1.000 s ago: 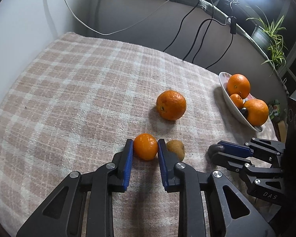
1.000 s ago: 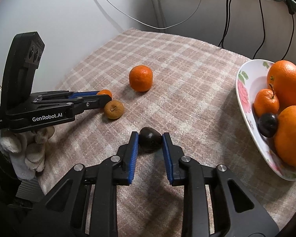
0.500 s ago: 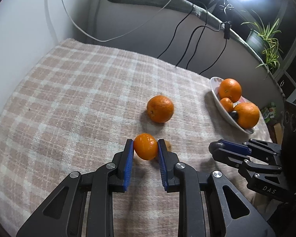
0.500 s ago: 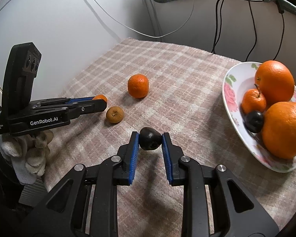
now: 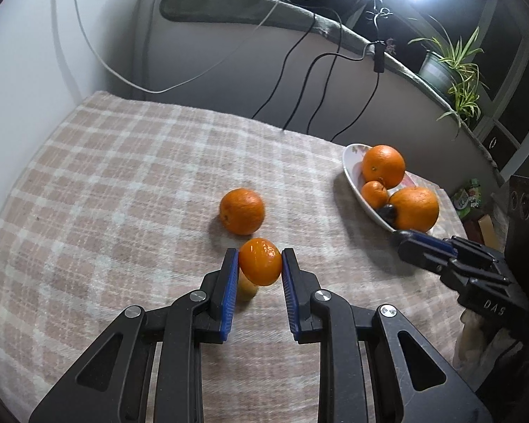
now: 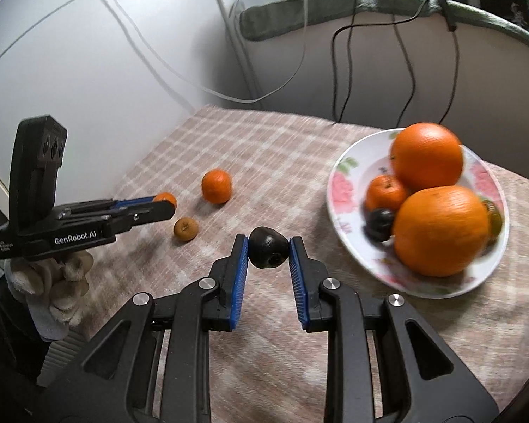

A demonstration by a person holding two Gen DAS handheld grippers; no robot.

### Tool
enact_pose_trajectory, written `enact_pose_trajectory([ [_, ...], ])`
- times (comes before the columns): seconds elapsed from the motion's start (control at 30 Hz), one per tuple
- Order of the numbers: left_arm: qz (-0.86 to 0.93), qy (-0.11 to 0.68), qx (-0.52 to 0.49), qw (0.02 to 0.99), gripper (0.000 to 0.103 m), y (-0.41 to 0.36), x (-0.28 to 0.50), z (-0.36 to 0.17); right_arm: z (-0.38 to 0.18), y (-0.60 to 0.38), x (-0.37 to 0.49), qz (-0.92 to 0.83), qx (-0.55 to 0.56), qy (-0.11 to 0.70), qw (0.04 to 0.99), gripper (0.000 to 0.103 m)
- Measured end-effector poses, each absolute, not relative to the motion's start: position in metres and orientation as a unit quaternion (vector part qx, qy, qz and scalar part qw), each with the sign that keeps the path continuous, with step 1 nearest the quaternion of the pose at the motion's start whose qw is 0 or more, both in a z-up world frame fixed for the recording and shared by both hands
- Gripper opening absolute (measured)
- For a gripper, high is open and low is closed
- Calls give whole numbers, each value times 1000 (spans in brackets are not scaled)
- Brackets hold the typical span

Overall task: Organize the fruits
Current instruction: 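Carry the plum with the right tool while the left tool carries the tangerine to the plate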

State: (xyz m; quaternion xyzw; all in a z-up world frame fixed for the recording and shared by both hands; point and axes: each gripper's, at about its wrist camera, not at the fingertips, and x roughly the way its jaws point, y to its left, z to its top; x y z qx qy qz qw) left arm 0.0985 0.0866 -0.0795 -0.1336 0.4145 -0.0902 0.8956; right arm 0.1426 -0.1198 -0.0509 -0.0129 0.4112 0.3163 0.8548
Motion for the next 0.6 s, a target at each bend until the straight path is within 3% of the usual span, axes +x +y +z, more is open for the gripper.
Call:
enact_pose_trajectory([
  [0.6, -122, 398, -118, 901, 23, 46, 124, -62, -21, -177, 159, 268, 16, 373, 888, 25],
])
